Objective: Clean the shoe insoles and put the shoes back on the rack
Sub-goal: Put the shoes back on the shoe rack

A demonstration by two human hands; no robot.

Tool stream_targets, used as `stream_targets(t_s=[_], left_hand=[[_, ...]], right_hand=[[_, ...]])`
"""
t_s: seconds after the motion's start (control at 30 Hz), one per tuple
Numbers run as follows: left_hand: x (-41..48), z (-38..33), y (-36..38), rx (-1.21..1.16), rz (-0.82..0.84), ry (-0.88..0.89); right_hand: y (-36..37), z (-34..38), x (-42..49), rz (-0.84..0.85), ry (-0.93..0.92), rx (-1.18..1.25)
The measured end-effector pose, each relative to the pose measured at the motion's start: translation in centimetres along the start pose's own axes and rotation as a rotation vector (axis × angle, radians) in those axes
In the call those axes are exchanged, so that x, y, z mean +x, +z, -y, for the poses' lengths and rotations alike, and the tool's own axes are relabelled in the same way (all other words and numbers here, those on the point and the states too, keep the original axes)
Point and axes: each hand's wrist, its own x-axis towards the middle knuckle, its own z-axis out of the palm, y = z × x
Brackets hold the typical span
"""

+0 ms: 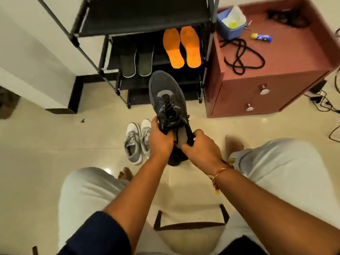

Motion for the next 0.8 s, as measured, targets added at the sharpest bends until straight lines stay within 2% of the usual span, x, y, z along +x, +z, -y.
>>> stream_targets(t_s=[0.2,0.33,0.5,0.63,0.73,0.8], left_hand=[[-7.4,-1.3,-5.1,0.08,-0.118,0.243],[-9.7,-0.5,-6.6,0.103,-0.135,0.241],[-10.5,0.1,-7.0,0.135,-0.18,0.167],[-10.3,0.4,-6.7,0.164,-0.149,0.2],[-10.2,0.8,-6.2,0.209,-0.134,0.241],[-10.1,1.2,-5.9,0.232,-0.135,0.252]], right_hand=[[-1.3,0.8,-6.5,-0.011,-0.228,0.228],[-1.7,1.1,-8.1,-0.12,-0.365,0.336],[-1.0,0.9,-8.7,-0.14,-0.439,0.454],[-0.8,0.8,-8.1,-0.114,-0.372,0.708],[-1.0,0.6,-8.0,0.017,-0.245,0.986],[-1.2,0.5,-7.9,0.106,-0.166,1.075]])
